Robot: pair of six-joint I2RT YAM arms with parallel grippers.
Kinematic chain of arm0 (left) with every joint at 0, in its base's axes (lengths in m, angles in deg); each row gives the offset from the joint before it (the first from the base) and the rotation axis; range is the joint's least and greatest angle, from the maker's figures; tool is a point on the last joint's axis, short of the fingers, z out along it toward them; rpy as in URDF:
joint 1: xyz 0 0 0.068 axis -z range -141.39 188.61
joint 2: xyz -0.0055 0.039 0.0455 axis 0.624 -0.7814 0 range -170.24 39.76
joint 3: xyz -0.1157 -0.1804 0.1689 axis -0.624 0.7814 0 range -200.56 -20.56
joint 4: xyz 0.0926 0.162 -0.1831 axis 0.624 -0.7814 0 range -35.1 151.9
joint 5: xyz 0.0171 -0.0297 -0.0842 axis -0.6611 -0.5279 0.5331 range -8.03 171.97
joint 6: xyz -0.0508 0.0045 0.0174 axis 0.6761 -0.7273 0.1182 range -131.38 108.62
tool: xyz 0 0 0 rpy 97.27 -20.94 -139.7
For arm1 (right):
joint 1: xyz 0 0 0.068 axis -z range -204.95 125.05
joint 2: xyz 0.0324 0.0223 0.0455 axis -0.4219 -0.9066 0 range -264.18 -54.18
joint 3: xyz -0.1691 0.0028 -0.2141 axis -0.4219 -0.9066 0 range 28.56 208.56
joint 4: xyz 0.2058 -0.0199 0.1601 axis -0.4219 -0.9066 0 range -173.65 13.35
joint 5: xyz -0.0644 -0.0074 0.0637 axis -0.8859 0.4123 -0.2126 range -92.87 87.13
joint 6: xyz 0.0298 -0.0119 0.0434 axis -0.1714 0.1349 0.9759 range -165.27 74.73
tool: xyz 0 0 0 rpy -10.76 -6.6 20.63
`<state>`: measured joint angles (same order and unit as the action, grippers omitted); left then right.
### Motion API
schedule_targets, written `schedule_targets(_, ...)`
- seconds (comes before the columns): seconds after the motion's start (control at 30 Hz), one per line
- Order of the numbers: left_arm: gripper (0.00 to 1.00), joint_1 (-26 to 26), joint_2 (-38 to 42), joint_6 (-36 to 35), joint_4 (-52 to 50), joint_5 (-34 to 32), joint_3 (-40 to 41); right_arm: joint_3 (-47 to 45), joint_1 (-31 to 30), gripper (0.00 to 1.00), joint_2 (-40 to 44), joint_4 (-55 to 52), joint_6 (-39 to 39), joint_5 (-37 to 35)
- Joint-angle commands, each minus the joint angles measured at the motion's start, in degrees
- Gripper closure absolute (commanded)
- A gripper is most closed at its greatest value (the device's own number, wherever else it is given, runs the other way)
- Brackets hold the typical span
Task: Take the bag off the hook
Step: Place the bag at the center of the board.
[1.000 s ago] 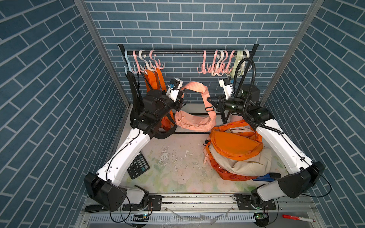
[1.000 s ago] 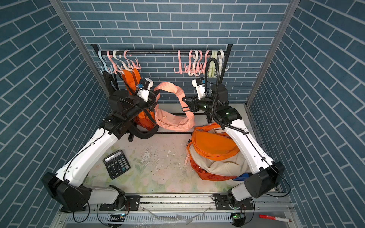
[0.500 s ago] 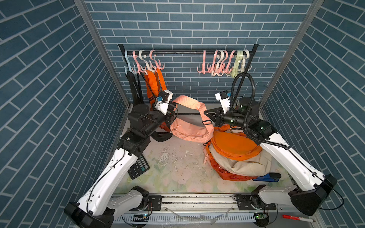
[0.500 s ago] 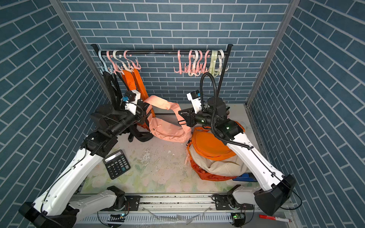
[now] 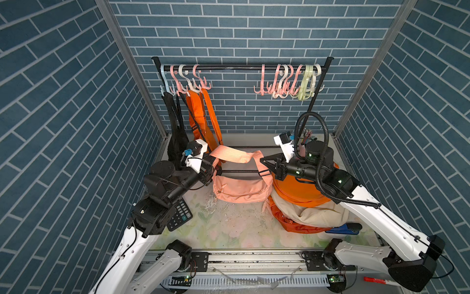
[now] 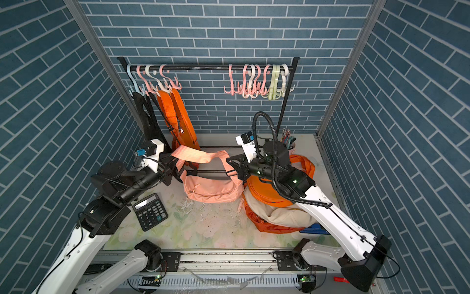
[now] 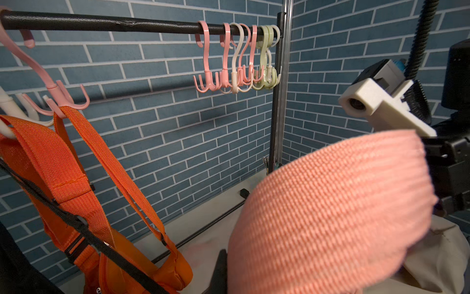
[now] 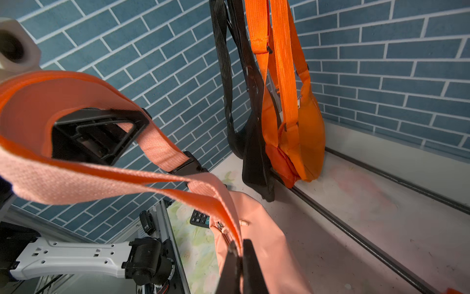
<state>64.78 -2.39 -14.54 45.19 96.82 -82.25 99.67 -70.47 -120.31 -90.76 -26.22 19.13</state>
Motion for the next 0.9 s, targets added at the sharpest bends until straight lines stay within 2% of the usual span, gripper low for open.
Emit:
schedule_targets(0.0,1.00,0.1,3.9,1.1,-4.3,-1.0,2.4,-2.0,-2.0,1.00,1.6,1.4,-1.4,-3.5)
schedule_targets(0.3,1.00,0.2,14.3,1.2,-13.8,-3.7,6.6,-7.0,-9.7,1.00,2.5,1.7,-3.2,-9.2)
schedule_targets(0.63,1.00,0.2,22.2,1.5,-22.2,-4.0,7.6,-11.0,-18.8,1.00,3.0,3.7,-5.5,-15.6)
schedule_targets(0.87,1.00,0.2,25.6,2.0,-25.9,-4.2,8.4,-13.5,-22.8,1.00,2.8,6.0,-5.8,-19.3)
